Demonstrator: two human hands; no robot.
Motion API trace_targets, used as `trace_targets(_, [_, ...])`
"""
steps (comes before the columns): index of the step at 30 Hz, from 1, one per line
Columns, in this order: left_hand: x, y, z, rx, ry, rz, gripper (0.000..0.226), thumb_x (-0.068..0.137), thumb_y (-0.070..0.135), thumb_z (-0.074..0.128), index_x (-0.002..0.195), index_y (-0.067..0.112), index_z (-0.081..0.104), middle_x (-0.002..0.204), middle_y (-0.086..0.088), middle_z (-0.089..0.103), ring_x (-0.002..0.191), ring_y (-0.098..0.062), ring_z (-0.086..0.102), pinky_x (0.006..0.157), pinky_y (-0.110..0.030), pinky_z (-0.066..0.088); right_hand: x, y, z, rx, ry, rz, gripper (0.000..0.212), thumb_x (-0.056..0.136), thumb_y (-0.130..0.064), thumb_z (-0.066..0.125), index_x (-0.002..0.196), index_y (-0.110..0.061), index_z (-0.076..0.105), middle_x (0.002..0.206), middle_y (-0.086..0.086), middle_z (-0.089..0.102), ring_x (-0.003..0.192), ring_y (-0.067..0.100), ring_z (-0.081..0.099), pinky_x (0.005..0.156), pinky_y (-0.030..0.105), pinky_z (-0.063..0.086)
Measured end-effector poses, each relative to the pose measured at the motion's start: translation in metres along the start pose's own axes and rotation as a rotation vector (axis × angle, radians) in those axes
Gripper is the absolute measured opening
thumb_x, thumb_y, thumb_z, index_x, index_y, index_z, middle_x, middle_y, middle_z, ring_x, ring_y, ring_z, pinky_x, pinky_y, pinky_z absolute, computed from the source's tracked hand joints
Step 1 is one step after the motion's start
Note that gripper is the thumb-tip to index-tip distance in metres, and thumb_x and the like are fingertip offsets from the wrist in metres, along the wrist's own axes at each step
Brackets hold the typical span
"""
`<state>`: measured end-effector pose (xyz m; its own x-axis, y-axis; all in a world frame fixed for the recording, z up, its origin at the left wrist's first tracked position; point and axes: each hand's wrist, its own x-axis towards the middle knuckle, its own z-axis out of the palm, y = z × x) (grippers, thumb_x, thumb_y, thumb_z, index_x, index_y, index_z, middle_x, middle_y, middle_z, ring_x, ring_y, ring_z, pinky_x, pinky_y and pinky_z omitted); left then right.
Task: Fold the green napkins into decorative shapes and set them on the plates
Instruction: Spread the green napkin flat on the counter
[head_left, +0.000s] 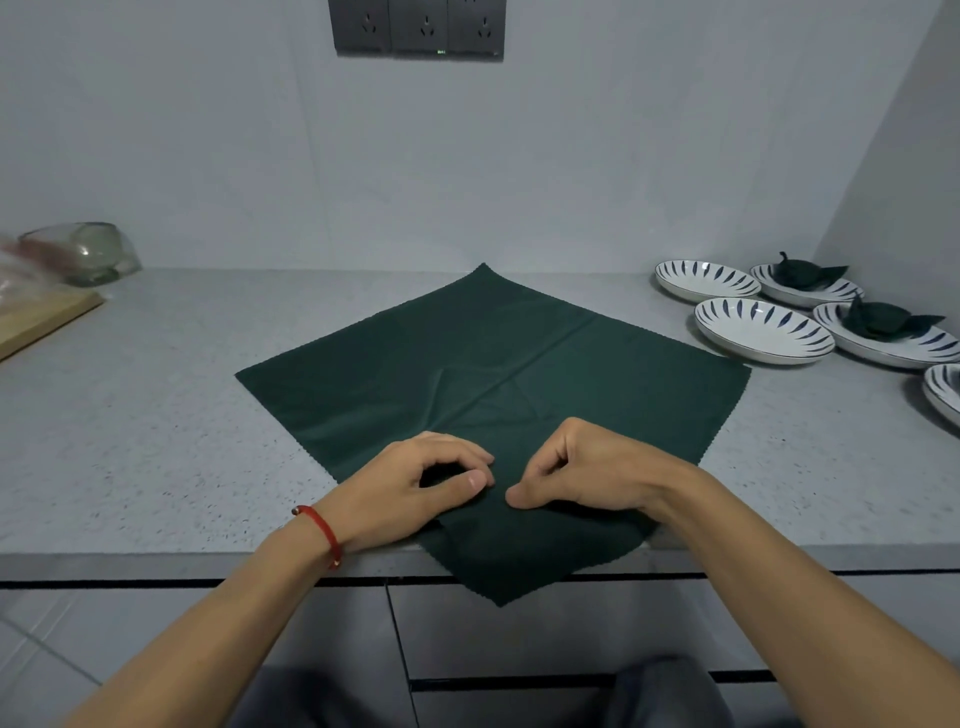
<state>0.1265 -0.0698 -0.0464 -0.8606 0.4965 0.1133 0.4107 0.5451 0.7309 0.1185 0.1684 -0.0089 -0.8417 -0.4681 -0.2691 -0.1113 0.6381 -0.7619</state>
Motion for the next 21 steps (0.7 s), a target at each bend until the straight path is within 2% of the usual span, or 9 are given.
trace_targets(4, [-0.003, 0.006, -0.002, -0.161, 0.027, -0.021, 0.035, 0.106, 0.027, 0.042, 0.100, 0.024, 0.077, 0.117, 0.014, 0.070, 0.120, -0.005, 0.057, 0.111, -0.034, 0.039, 0.003, -0.004, 0.000, 0.005, 0.033, 0.065, 0.026, 0.081, -0.035, 0.081, 0.066, -0.014, 0.075, 0.059, -0.006, 0.057, 0.057, 0.004, 0.048, 0.066, 0.022, 0.043])
trace_targets(7, [-0.005, 0.008, -0.009, -0.364, -0.008, -0.056, 0.044, 0.080, 0.011, 0.039, 0.110, 0.012, 0.072, 0.116, -0.003, 0.073, 0.116, -0.020, 0.062, 0.108, -0.039, 0.042, 0.006, -0.007, -0.003, 0.044, 0.069, 0.066, 0.034, 0.085, -0.035, 0.078, 0.060, -0.016, 0.069, 0.055, -0.005, 0.054, 0.050, 0.004, 0.046, 0.057, 0.018, 0.039])
trace_targets(9, [-0.006, 0.009, -0.013, -0.432, -0.033, -0.078, 0.054, 0.071, 0.003, 0.040, 0.116, 0.013, 0.068, 0.118, -0.004, 0.072, 0.114, -0.024, 0.063, 0.099, -0.035, 0.048, 0.008, -0.008, -0.008, 0.103, 0.082, 0.069, 0.033, 0.090, -0.038, 0.073, 0.064, -0.018, 0.072, 0.061, -0.005, 0.065, 0.054, 0.003, 0.056, 0.061, 0.018, 0.044])
trace_targets(10, [-0.007, 0.011, -0.013, -0.402, -0.033, -0.067, 0.054, 0.073, -0.004, 0.042, 0.117, 0.015, 0.068, 0.119, -0.001, 0.071, 0.111, -0.023, 0.064, 0.091, -0.031, 0.051, 0.009, -0.007, -0.009, 0.120, 0.089, 0.067, 0.033, 0.092, -0.040, 0.071, 0.068, -0.018, 0.074, 0.066, -0.004, 0.069, 0.059, 0.003, 0.060, 0.065, 0.020, 0.046])
trace_targets(12, [-0.003, 0.011, -0.012, -0.220, 0.031, -0.024, 0.054, 0.080, -0.014, 0.048, 0.115, 0.022, 0.070, 0.114, 0.011, 0.072, 0.099, -0.006, 0.067, 0.080, -0.019, 0.050, 0.014, -0.005, -0.012, 0.079, 0.112, 0.041, 0.036, 0.093, -0.044, 0.068, 0.072, -0.015, 0.074, 0.070, -0.004, 0.071, 0.063, 0.003, 0.061, 0.070, 0.023, 0.047])
trace_targets(14, [0.007, 0.012, -0.014, -0.049, 0.126, 0.005, 0.048, 0.084, -0.010, 0.054, 0.106, 0.027, 0.074, 0.099, 0.021, 0.073, 0.083, 0.007, 0.064, 0.073, -0.008, 0.044, 0.021, -0.001, -0.016, -0.033, 0.159, -0.022, 0.042, 0.094, -0.047, 0.065, 0.073, -0.011, 0.071, 0.065, -0.006, 0.064, 0.060, 0.002, 0.055, 0.069, 0.025, 0.045])
trace_targets(16, [0.022, 0.013, -0.019, 0.041, 0.175, 0.032, 0.042, 0.086, -0.005, 0.057, 0.099, 0.030, 0.077, 0.090, 0.023, 0.073, 0.081, 0.006, 0.066, 0.074, -0.008, 0.045, 0.027, 0.003, -0.024, -0.058, 0.200, -0.095, 0.042, 0.096, -0.048, 0.062, 0.076, -0.013, 0.072, 0.068, -0.002, 0.065, 0.063, 0.005, 0.055, 0.069, 0.029, 0.046])
trace_targets(18, [0.039, 0.013, -0.024, 0.046, 0.208, 0.021, 0.032, 0.090, 0.003, 0.061, 0.094, 0.030, 0.078, 0.086, 0.025, 0.073, 0.083, 0.006, 0.068, 0.076, -0.010, 0.047, 0.027, 0.009, -0.037, 0.002, 0.222, -0.159, 0.036, 0.097, -0.050, 0.059, 0.086, -0.020, 0.075, 0.087, -0.002, 0.074, 0.077, 0.011, 0.065, 0.082, 0.035, 0.053])
trace_targets(21, [0.072, 0.002, -0.035, 0.028, 0.297, -0.114, 0.018, 0.090, 0.019, 0.061, 0.084, 0.026, 0.076, 0.078, 0.017, 0.074, 0.075, -0.006, 0.070, 0.072, -0.021, 0.054, 0.026, 0.021, -0.060, 0.075, 0.189, -0.218, 0.035, 0.089, -0.061, 0.064, 0.110, -0.035, 0.072, 0.110, -0.009, 0.072, 0.105, 0.011, 0.066, 0.097, 0.028, 0.051])
